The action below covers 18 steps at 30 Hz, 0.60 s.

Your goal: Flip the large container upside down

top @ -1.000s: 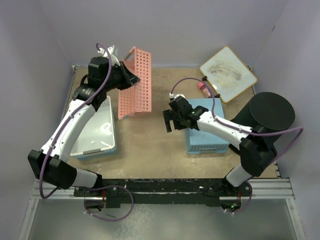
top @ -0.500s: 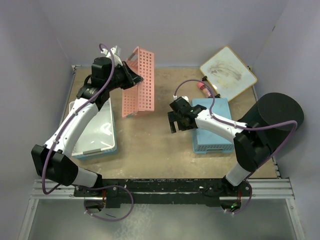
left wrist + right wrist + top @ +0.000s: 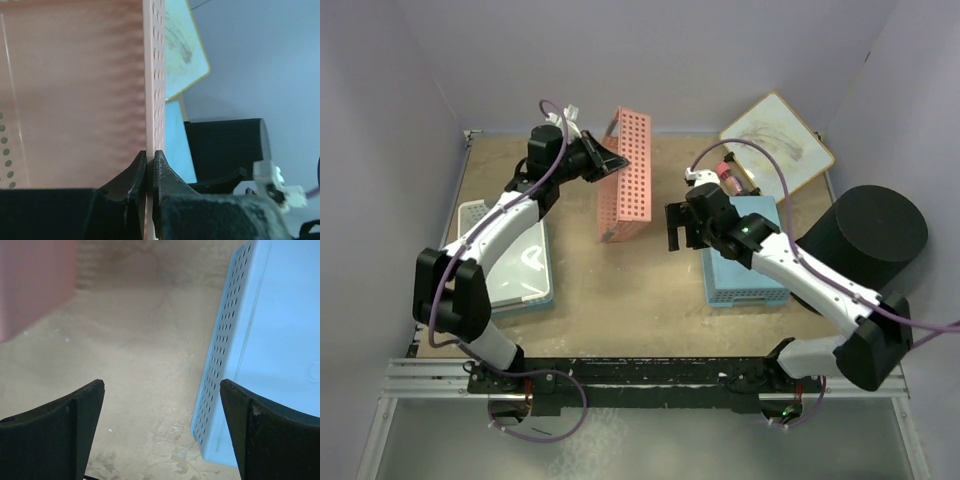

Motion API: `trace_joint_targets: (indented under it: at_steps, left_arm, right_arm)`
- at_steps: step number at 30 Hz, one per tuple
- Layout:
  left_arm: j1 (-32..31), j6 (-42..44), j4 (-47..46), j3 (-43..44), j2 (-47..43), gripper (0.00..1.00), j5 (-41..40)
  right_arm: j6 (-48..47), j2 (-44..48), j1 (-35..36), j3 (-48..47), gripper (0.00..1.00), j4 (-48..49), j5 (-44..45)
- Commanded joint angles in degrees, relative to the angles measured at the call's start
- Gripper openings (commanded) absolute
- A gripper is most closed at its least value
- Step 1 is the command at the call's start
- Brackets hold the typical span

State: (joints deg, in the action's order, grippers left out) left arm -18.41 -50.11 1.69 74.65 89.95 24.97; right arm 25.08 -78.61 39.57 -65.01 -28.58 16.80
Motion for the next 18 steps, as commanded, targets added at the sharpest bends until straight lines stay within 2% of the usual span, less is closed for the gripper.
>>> trace_joint_targets:
  at_steps: [1, 7, 13, 15, 18]
  left_arm:
    - [-0.9, -18.2, -28.3, -3.4, 4.6, 0.0, 7.6]
    - [-5.2, -34.6, -51.3, -3.8, 13.5, 0.0, 8.8]
    - [-5.6, -53.5, -74.0, -5.3, 22.4, 0.0, 9.1]
    - [-5.4, -56.3, -76.9, -6.0, 24.4, 0.0, 9.0]
    - [-5.4, -55.8, -76.4, -7.2, 25.9, 0.0, 9.6]
  right_arm:
    - [-1.4, 6.7, -0.2, -1.4, 1.0, 2.1, 1.5]
    - [-1.9, 10.2, -0.2, -2.1, 1.0, 0.7, 4.8]
    - [-1.5, 11.2, -0.3, -1.2, 1.0, 0.3, 5.6]
    - [-1.4, 11.2, -0.3, -0.9, 1.0, 0.1, 5.8]
    - [-1.4, 11.1, -0.3, -0.9, 1.0, 0.2, 6.1]
